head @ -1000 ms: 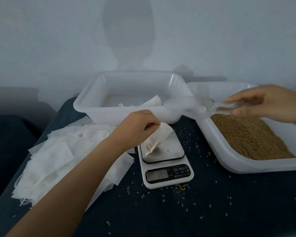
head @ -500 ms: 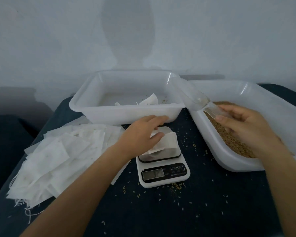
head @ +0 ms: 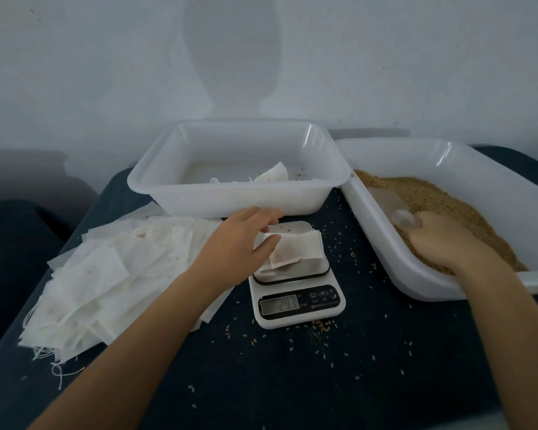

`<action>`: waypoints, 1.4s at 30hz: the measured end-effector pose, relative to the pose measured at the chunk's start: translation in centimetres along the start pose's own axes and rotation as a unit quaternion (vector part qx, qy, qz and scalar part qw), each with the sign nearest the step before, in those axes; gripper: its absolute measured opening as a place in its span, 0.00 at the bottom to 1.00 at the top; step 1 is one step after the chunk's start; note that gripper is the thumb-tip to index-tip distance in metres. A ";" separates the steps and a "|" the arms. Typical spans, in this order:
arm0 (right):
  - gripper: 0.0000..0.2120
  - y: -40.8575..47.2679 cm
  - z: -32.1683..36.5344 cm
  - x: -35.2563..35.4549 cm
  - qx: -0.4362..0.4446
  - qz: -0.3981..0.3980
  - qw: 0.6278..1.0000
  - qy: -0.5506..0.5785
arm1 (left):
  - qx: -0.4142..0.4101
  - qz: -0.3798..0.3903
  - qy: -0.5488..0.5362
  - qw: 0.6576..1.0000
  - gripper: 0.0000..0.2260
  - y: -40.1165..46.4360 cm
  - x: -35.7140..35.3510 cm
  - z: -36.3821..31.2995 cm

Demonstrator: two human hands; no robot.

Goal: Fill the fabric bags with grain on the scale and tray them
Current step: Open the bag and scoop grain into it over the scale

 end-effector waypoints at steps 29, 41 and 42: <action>0.21 -5.2 10.4 -7.7 0.118 0.061 0.986 0.101 | 0.042 -0.045 -0.005 0.998 0.12 -6.4 3.3 -1.4; 0.02 -4.9 17.5 -5.7 0.208 0.112 0.963 0.131 | 0.031 -0.029 -0.017 0.999 0.12 -7.2 4.5 -0.9; 0.02 -5.1 18.5 -5.0 0.220 0.106 0.964 0.103 | 0.036 -0.026 -0.013 0.999 0.12 -7.3 4.7 -0.5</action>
Point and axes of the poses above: each hand's wrist, its own y-axis towards the middle knuckle, its own x-axis out of the back of the hand, z = x × y, the point moved 9 cm from there along y, towards the middle knuckle, and after that the axes turned 11 degrees about -x, right-handed, at the moved point
